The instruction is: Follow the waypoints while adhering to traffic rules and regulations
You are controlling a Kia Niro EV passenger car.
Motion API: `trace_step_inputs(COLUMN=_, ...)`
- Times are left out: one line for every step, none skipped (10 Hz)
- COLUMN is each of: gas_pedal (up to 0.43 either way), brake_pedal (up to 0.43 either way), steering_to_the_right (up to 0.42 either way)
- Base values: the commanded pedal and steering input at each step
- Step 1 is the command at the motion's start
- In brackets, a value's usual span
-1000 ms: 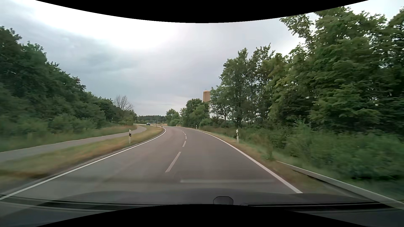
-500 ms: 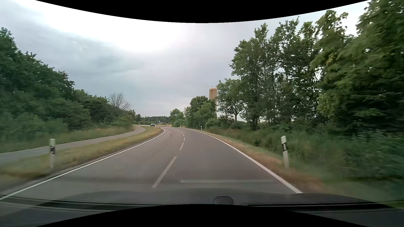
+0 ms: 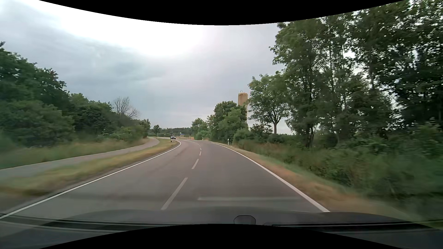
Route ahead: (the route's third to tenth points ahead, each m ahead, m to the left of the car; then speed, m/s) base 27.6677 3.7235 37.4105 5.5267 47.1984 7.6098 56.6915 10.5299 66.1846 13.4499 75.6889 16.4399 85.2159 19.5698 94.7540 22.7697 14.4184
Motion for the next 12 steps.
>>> trace_step_inputs(gas_pedal=0.138, brake_pedal=0.000, steering_to_the_right=-0.030)
trace_step_inputs(gas_pedal=0.138, brake_pedal=0.000, steering_to_the_right=-0.030)
trace_step_inputs(gas_pedal=0.138, brake_pedal=0.000, steering_to_the_right=-0.030)
trace_step_inputs(gas_pedal=0.150, brake_pedal=0.000, steering_to_the_right=-0.031)
trace_step_inputs(gas_pedal=0.150, brake_pedal=0.000, steering_to_the_right=-0.031)
trace_step_inputs(gas_pedal=0.150, brake_pedal=0.000, steering_to_the_right=-0.031)
trace_step_inputs(gas_pedal=0.150, brake_pedal=0.000, steering_to_the_right=-0.030)
trace_step_inputs(gas_pedal=0.157, brake_pedal=0.000, steering_to_the_right=-0.028)
trace_step_inputs(gas_pedal=0.169, brake_pedal=0.000, steering_to_the_right=-0.025)
trace_step_inputs(gas_pedal=0.169, brake_pedal=0.000, steering_to_the_right=-0.023)
trace_step_inputs(gas_pedal=0.169, brake_pedal=0.000, steering_to_the_right=-0.023)
trace_step_inputs(gas_pedal=0.169, brake_pedal=0.000, steering_to_the_right=-0.023)
